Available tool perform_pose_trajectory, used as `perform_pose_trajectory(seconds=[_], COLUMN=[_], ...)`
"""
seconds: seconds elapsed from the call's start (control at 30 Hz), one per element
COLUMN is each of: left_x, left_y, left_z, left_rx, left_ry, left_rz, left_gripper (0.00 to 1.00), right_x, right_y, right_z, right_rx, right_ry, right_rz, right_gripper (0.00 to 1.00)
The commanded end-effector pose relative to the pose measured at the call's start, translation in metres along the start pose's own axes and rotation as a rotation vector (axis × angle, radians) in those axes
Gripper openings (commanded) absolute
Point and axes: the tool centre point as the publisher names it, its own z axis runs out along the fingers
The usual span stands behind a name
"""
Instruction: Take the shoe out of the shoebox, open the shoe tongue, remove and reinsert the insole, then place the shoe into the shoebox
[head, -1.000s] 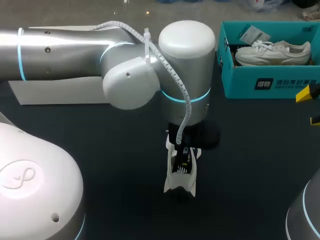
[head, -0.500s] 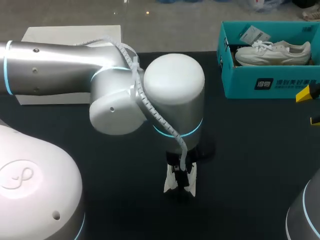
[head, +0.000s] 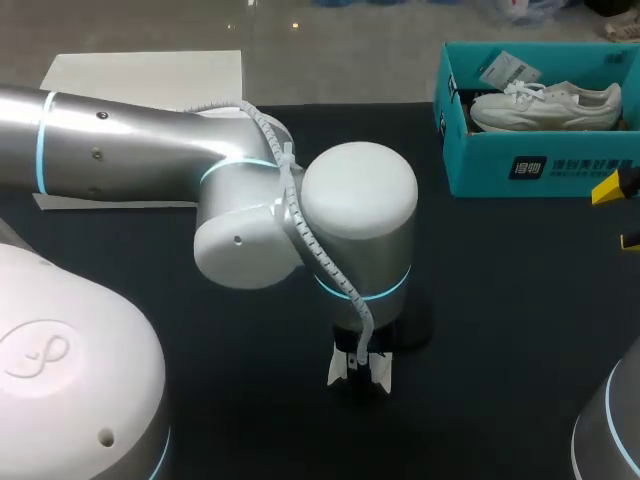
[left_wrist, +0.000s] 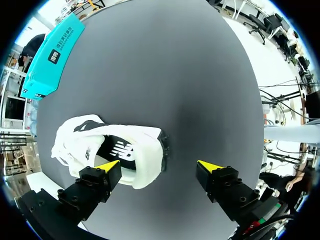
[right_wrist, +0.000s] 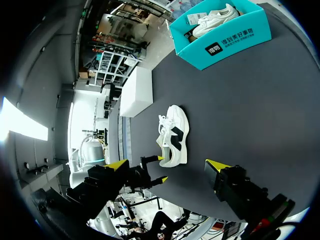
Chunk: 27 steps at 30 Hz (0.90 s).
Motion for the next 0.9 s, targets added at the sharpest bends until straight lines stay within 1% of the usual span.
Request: perform_pose_trajectory(seconds=[0.03, 0.13, 0.17, 0.27, 0.53, 0.57, 0.6, 0.63, 0.67, 0.7, 0.73, 0.9], left_x=[0.000, -0.001, -0.001, -0.001, -0.006, -0.006, -0.006, -0.006, -0.006, -0.006, -0.005, -0.003], left_y=[-0.003, -0.001, -0.001, 0.000, 0.001, 0.001, 0.001, 0.001, 0.001, 0.001, 0.002, 0.002], left_z=[0.016, 0.027, 0.032, 0.041, 0.057, 0.058, 0.060, 0.061, 0.062, 0.063, 0.064, 0.066], left_rx=[-0.008, -0.017, -0.033, -0.035, -0.034, -0.034, -0.033, -0.033, -0.033, -0.034, -0.036, -0.043], left_ry=[0.003, 0.013, 0.019, 0.020, 0.024, 0.024, 0.025, 0.026, 0.027, 0.030, 0.033, 0.048], left_rz=[0.012, 0.035, 0.040, 0.062, 0.089, 0.088, 0.088, 0.088, 0.088, 0.090, 0.092, 0.102], left_gripper=[1.00, 1.00, 1.00, 1.00, 1.00, 0.91, 0.78, 0.48, 0.37, 0.22, 0.00, 0.00], right_x=[0.000, 0.000, 0.000, 0.000, 0.000, 0.000, 0.000, 0.000, 0.000, 0.000, 0.000, 0.000], right_y=[-0.001, -0.001, -0.001, -0.001, -0.001, -0.001, -0.001, -0.001, -0.001, -0.001, -0.001, -0.001], right_z=[0.001, 0.001, 0.001, 0.001, 0.001, 0.001, 0.001, 0.001, 0.001, 0.001, 0.001, 0.001], right_rx=[-0.002, -0.002, -0.002, -0.002, -0.002, -0.002, -0.002, -0.002, -0.002, -0.002, -0.002, -0.002], right_ry=[-0.001, -0.001, -0.001, -0.001, -0.001, -0.001, -0.001, -0.001, -0.001, -0.001, -0.001, -0.001], right_rz=[0.001, 0.001, 0.001, 0.001, 0.001, 0.001, 0.001, 0.001, 0.001, 0.001, 0.001, 0.001], right_gripper=[1.00, 1.00, 1.00, 1.00, 1.00, 1.00, 1.00, 1.00, 1.00, 1.00, 1.00, 1.00])
